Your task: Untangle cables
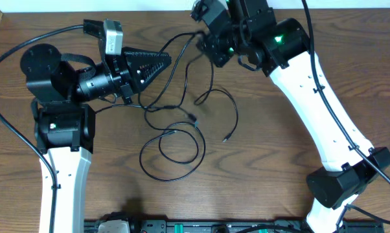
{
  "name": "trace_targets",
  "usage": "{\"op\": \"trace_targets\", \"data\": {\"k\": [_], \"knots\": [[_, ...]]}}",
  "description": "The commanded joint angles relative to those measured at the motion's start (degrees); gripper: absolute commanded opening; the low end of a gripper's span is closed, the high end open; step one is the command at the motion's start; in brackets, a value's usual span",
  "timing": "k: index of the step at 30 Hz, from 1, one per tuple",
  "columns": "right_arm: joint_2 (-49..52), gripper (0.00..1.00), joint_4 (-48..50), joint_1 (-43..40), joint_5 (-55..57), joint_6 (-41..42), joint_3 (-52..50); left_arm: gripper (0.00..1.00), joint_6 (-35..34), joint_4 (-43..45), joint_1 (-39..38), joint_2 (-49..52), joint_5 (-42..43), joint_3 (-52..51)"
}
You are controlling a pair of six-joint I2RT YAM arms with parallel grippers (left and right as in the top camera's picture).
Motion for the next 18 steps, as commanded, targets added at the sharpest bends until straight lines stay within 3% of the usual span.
{"op": "trace_targets", "data": {"k": [1, 4, 12, 18], "knots": [[-0.7, 0.01, 2.5, 0.2, 2.6, 7.6, 0.1, 0.08, -0.4, 0.3, 0.3, -0.1, 1.2, 0.4], [-0.7, 0.01, 3.0, 0.2, 9.5, 10.3, 0.1, 0.08, -0.4, 0.2, 0.3, -0.1, 1.2, 0.4], [-0.7, 0.01, -5.2, -2.6, 45.7, 17.1, 0.1, 0.07, -0.3, 0.2, 0.3, -0.1, 1.2, 0.4], [-0.7, 0.01, -11.8, -8.5, 53.1, 20.6, 0.1, 0.07, -0.3, 0.2, 0.3, -0.1, 1.2, 0.4]]}}
